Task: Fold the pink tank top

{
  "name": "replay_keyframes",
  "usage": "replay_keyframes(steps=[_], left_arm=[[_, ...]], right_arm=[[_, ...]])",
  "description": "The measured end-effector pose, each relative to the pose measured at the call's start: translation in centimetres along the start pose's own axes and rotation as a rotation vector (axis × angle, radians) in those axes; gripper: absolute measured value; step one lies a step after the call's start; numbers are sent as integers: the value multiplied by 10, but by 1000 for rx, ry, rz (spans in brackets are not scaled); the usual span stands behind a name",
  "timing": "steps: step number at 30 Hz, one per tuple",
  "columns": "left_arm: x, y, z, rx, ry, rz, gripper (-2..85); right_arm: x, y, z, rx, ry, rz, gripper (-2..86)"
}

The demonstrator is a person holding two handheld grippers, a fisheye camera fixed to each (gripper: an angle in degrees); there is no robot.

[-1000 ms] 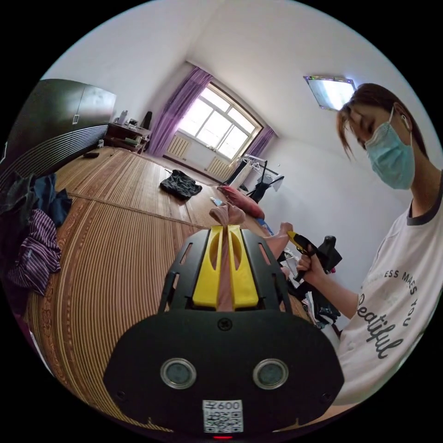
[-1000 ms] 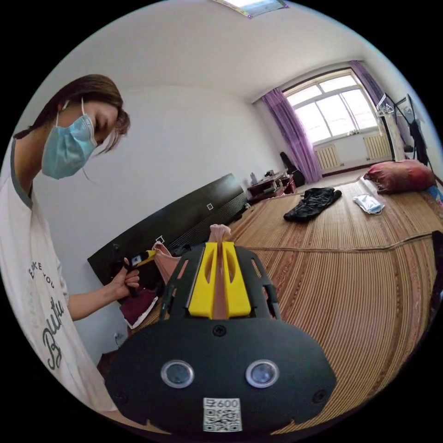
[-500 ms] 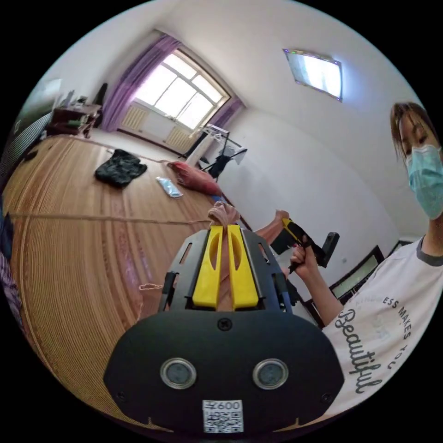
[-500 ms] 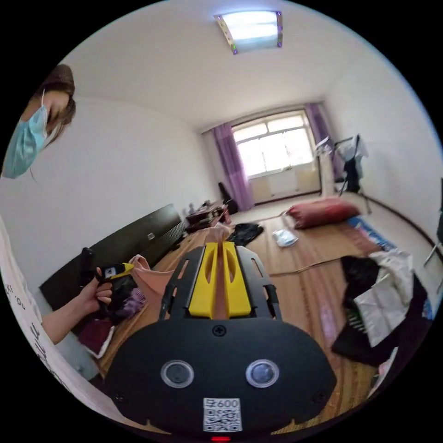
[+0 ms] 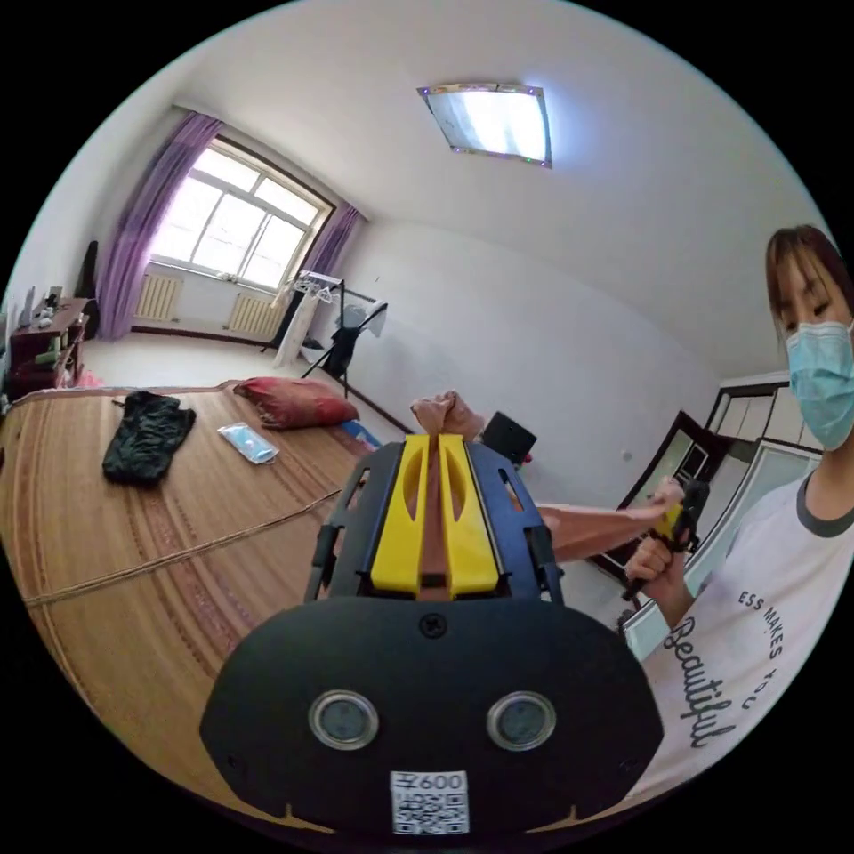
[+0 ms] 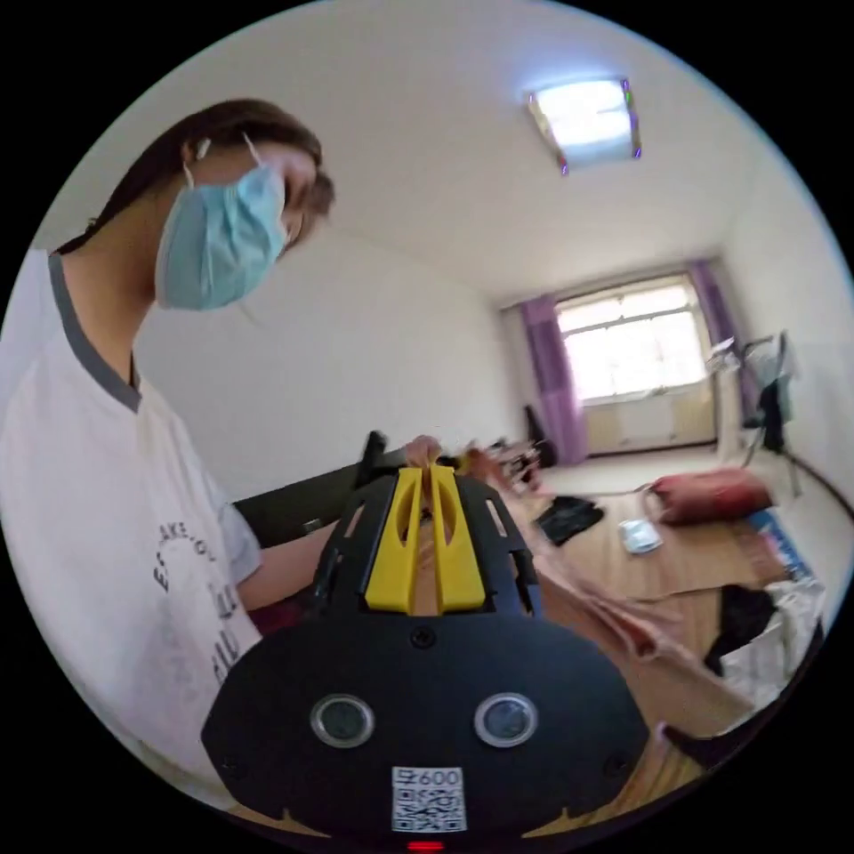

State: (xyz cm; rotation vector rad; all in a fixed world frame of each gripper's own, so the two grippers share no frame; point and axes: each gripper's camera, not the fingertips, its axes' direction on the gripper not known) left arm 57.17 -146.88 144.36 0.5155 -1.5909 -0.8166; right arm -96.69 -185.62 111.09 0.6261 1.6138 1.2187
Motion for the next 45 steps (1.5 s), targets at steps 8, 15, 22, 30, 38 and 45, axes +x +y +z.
replay_keyframes(steps=[8, 15, 22, 30, 38, 45], left_arm=[[-183, 58, -19, -454, -364, -190, 39], [-268, 216, -195, -531, -791, -1005, 67], [-237, 275, -194, -463, -522, -1213, 82], [-304, 212, -134, -104, -250, -1263, 94], [-375, 145, -155, -87, -285, -1283, 69], [-406, 76, -207, -8, -290, -1216, 25]], right_arm=[[26, 192, 250, -655, -293, 227, -5], [4, 276, 309, -996, -680, 167, -5], [108, 302, 311, -1204, -516, 217, 1], [226, 276, 359, -1229, -294, 193, 1], [261, 249, 393, -1073, -251, 305, 7], [273, 249, 431, -1058, -238, 316, 17]])
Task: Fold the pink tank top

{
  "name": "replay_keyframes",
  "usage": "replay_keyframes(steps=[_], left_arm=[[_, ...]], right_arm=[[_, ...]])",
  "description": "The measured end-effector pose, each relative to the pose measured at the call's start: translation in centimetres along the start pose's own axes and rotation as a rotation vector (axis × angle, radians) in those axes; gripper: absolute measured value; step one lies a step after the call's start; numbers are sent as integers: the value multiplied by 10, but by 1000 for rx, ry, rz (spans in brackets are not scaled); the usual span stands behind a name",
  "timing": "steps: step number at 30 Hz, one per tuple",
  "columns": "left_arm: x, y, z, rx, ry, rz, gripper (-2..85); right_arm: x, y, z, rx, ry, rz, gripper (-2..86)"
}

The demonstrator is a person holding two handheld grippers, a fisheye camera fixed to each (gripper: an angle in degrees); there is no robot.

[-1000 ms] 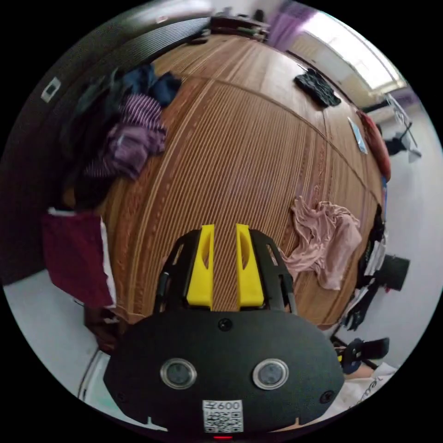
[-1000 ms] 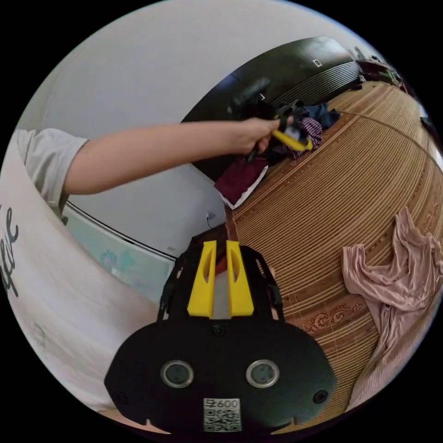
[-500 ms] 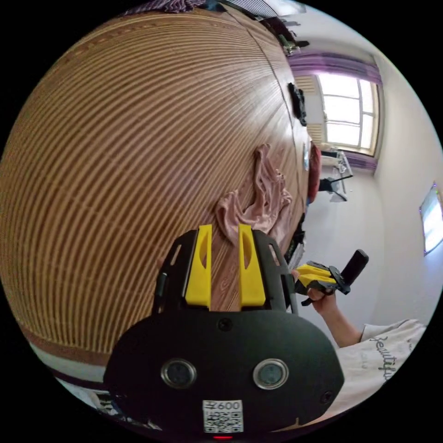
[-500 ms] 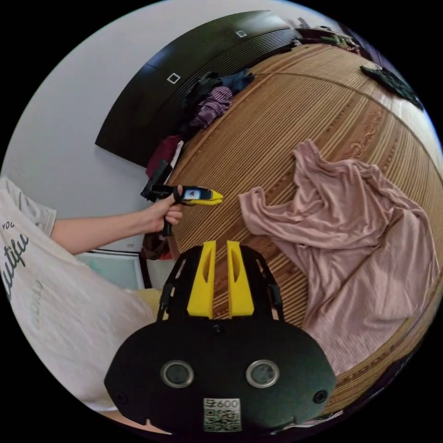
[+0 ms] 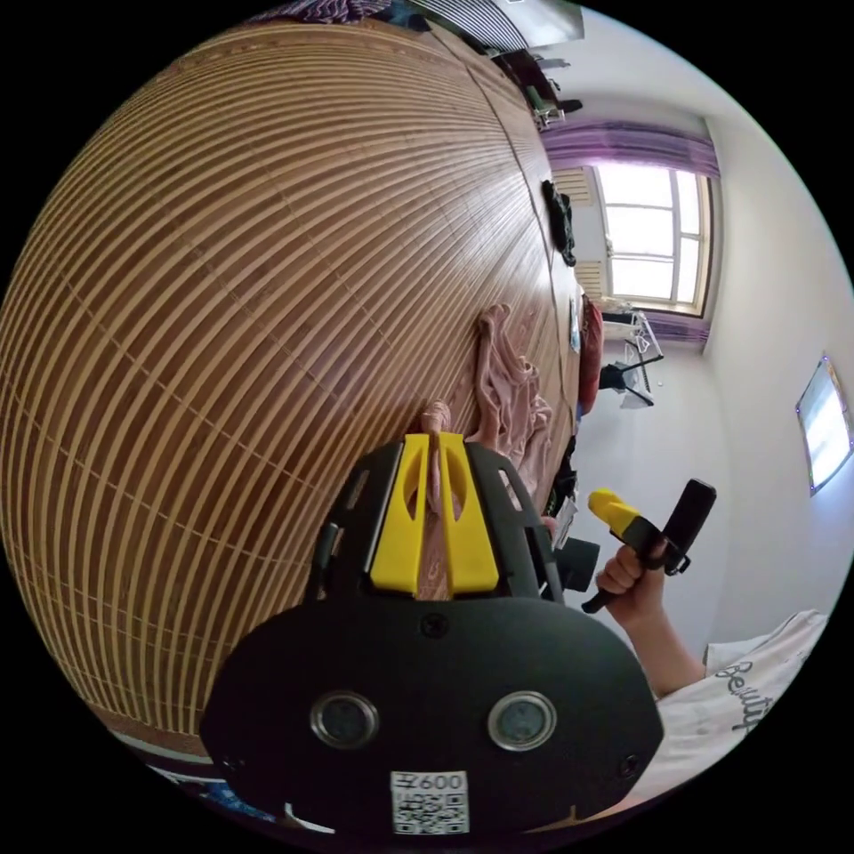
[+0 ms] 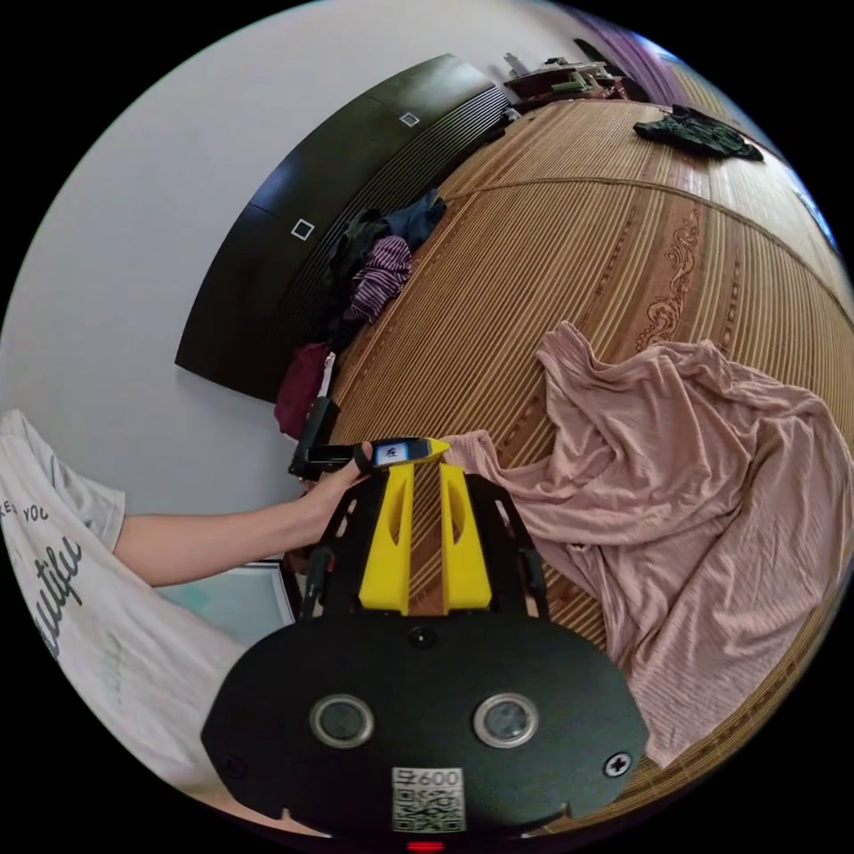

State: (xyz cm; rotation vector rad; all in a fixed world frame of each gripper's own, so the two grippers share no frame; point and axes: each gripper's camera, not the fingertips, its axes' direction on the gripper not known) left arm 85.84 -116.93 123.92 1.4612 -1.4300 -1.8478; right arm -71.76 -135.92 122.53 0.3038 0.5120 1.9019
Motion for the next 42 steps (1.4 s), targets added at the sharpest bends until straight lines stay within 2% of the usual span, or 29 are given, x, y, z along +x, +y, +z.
replay_keyframes(steps=[9, 14, 18, 24, 30, 35, 38, 42], left_arm=[[-4, -59, -92, 200, 73, -6, 19], [-34, -86, -102, 120, -3, -8, 24], [-58, -101, -87, 100, 31, -30, 35], [-85, -110, -61, 89, 55, -80, 64], [-129, -115, -44, 124, 109, -124, 72], [-175, -109, -33, 190, 123, -155, 40], [-203, -97, -29, 239, 129, -146, 25], [-241, -75, -17, 253, 328, -13, 17]], right_arm=[[50, -117, 35, -113, 180, -153, 50], [75, -164, 61, -213, 279, -192, 56], [73, -185, 74, -214, 251, -269, 57], [60, -201, 103, -271, 350, -344, 56], [51, -203, 119, -306, 315, -350, 41], [50, -192, 129, -331, 300, -351, 1], [45, -183, 107, -241, 139, -324, -6], [34, -159, 45, -18, -39, -280, -8]])
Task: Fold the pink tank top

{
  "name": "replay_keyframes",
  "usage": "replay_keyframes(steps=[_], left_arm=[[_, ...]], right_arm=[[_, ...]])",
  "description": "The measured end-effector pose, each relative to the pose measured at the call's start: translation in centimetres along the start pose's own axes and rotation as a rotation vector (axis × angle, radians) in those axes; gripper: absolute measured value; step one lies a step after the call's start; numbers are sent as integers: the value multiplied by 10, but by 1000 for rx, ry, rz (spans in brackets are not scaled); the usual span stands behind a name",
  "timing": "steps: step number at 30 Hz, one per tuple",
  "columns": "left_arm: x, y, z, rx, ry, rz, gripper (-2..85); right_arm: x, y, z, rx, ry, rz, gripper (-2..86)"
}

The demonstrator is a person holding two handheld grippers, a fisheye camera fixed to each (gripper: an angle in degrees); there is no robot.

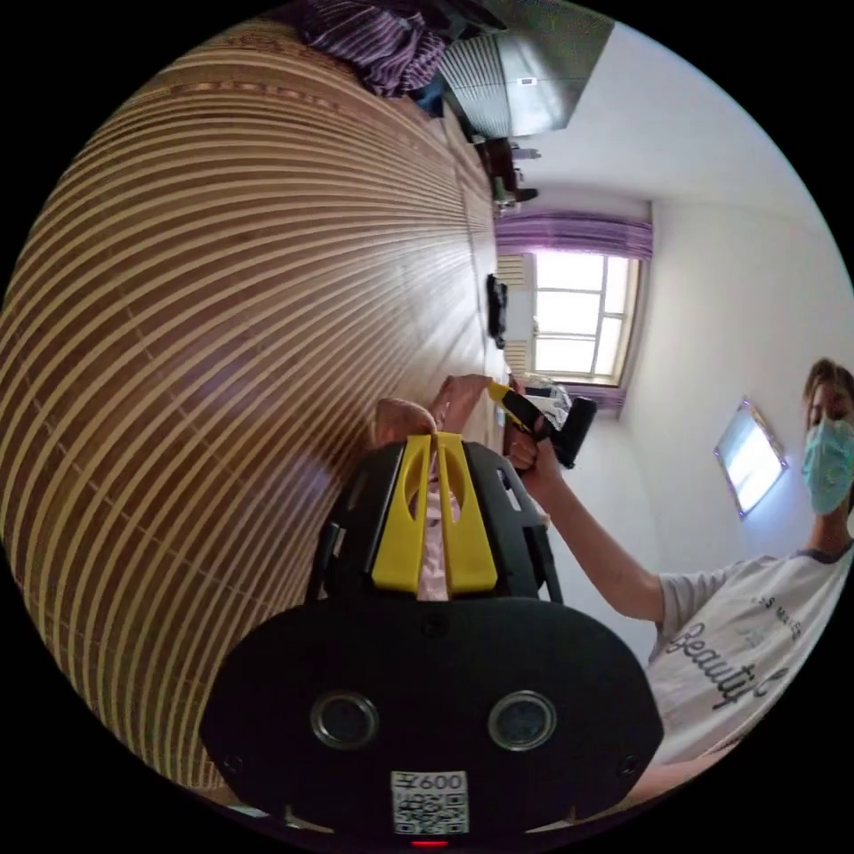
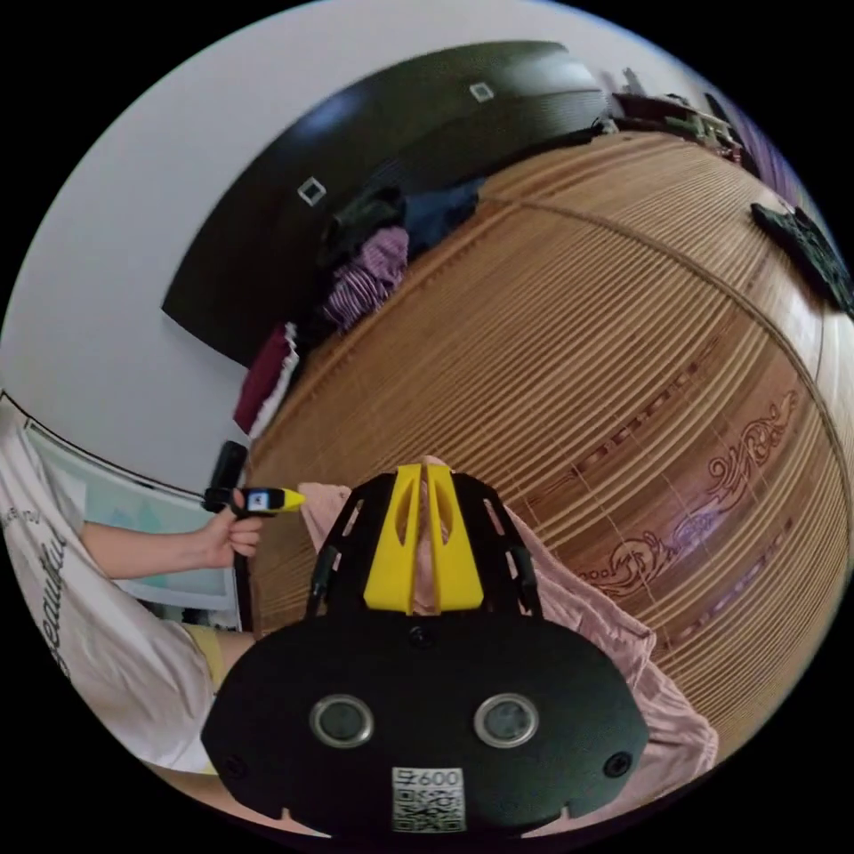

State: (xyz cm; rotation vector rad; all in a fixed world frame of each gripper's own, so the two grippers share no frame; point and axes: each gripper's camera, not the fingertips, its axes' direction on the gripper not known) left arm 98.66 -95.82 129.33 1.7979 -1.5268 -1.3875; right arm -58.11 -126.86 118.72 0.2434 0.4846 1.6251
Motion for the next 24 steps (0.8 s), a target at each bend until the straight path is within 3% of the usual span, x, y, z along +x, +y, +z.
replay_keyframes(steps=[7, 13, 19, 24], left_arm=[[-47, 60, -23, -32, 155, 127, 15], [-16, 95, -51, -98, 219, 361, 14], [56, 150, -97, -107, 329, 641, 14], [71, 237, -113, -145, 359, 797, 13]], right_arm=[[-62, 75, -139, 378, -107, 52, -9], [-166, 142, -270, 708, -170, 39, -9], [-336, 194, -370, 799, -15, -220, -9], [-436, 242, -356, 752, 37, -314, -9]])
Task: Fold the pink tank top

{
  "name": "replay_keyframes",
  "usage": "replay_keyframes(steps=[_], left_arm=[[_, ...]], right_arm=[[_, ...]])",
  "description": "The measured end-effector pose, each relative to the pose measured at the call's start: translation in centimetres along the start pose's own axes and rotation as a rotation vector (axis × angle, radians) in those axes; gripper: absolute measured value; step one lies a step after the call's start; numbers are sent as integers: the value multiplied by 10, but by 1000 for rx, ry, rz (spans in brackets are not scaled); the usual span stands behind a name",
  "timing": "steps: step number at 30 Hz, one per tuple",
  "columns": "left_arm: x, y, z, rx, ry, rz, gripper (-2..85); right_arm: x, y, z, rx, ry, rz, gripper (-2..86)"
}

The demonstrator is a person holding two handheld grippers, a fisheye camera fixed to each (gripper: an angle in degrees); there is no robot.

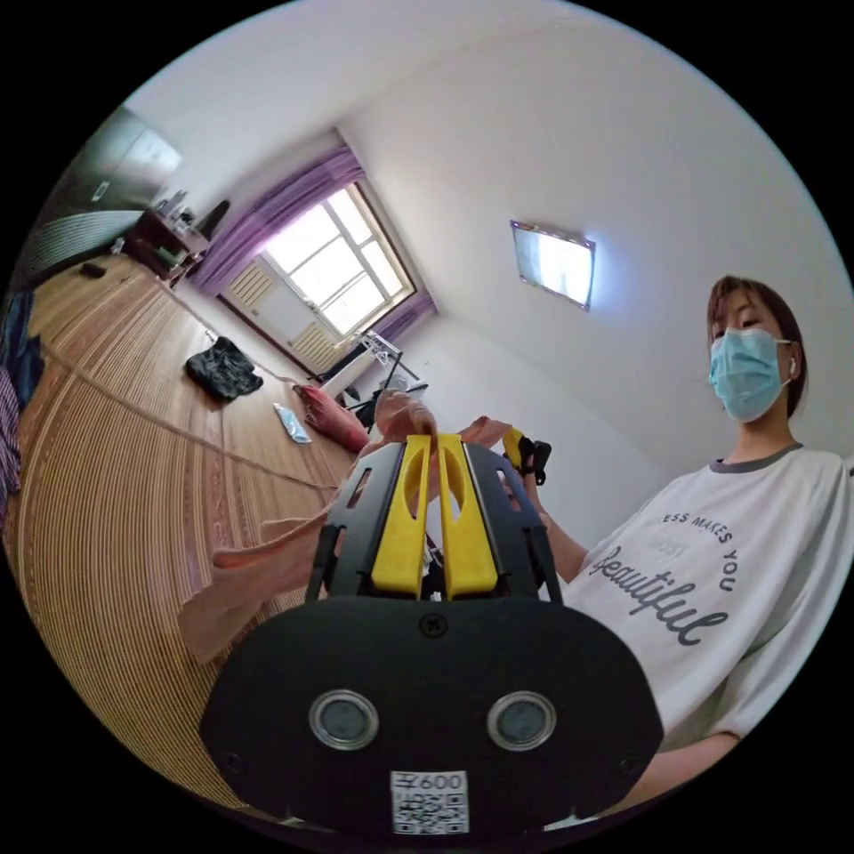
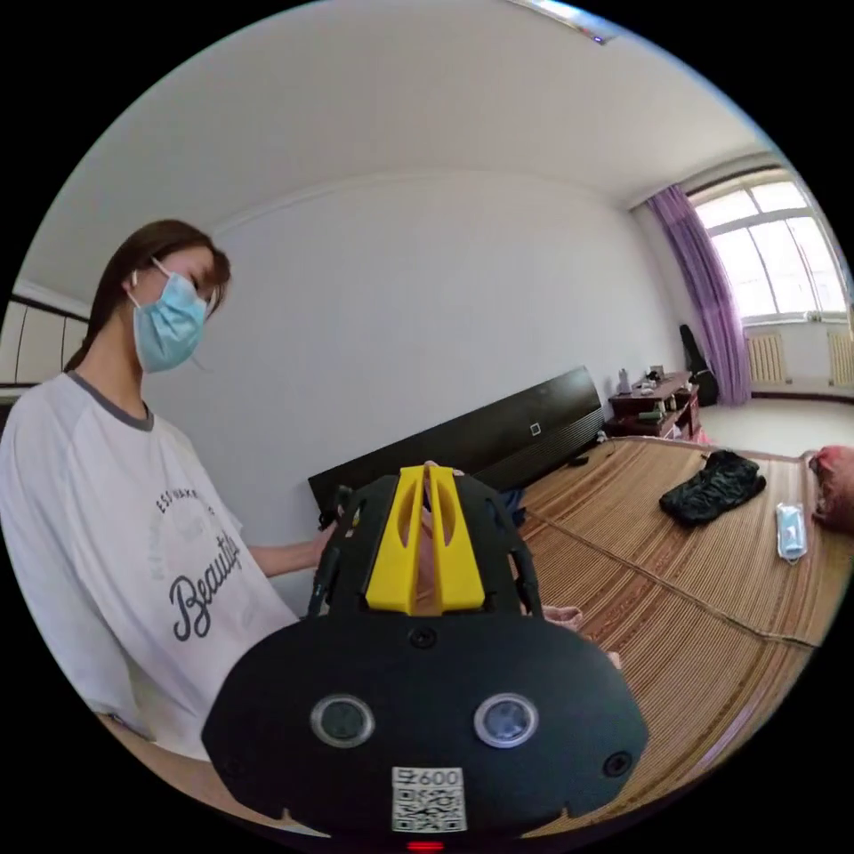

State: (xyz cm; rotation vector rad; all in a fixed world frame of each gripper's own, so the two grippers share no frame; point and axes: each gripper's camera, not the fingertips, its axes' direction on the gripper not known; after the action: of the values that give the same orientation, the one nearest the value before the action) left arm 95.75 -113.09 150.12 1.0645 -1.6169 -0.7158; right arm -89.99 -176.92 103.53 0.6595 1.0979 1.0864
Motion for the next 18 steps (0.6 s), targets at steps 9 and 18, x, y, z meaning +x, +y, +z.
replay_keyframes(steps=[9, 18], left_arm=[[-7, 157, 53, -205, 29, 26, 13], [-56, 311, 48, -210, 138, -23, 12]], right_arm=[[-83, 117, 69, -91, -137, 116, -8], [-104, 200, 113, -75, -188, 319, -7]])
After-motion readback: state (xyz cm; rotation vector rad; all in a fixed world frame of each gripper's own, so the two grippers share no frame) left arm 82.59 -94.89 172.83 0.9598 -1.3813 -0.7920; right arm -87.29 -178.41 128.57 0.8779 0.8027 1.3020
